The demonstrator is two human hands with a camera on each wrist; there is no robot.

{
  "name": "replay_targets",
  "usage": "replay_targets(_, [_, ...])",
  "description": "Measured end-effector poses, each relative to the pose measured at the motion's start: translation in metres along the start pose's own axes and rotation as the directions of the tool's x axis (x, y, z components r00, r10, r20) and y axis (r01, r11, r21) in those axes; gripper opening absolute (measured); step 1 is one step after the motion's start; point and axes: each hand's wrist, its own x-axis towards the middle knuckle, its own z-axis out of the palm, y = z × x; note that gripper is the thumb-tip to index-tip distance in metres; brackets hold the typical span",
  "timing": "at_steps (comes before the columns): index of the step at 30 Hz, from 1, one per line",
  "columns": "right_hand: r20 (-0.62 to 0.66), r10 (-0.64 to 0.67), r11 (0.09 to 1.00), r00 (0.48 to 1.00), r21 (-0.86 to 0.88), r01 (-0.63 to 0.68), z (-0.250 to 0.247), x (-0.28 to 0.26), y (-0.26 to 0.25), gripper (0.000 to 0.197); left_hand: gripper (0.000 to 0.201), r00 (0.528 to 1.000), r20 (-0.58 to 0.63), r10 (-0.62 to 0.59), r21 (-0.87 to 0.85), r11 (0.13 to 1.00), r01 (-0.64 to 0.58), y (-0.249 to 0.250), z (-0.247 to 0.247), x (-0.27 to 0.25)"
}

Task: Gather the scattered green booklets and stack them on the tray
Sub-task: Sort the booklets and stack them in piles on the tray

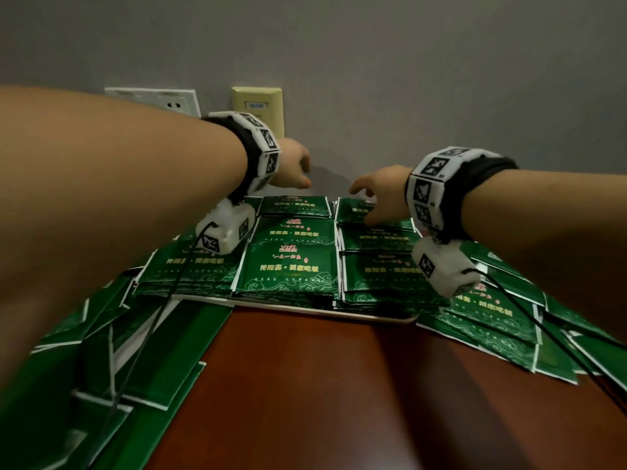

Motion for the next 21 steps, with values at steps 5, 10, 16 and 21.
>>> replay_targets(5, [-0.003, 0.001, 0.999, 1.000, -0.051, -0.001, -0.002, -0.057, 0.003, 0.069, 0.039, 0.999, 0.006, 0.053, 0.047, 0.997, -0.054, 0.017, -0.022, -0.046])
replay_targets(10, [0.075, 0.095, 0.992, 0.993, -0.090, -0.088, 0.016, -0.132, 0.024, 0.065, 0.038, 0.980, 0.038, 0.195, 0.060, 0.979, -0.197, 0.067, -0.020, -0.104])
replay_targets(16, [0.154, 0.249, 0.967, 0.956, -0.094, -0.236, 0.055, -0.220, 0.053, 0.070, 0.048, 0.931, 0.145, 0.336, -0.004, 0.941, -0.339, 0.155, 0.027, -0.188])
replay_targets(21, [0.104, 0.268, 0.963, 0.958, -0.015, -0.268, 0.089, -0.259, 0.053, 0.069, 0.087, 0.951, 0.248, 0.186, -0.022, 0.982, -0.187, 0.199, 0.080, -0.223])
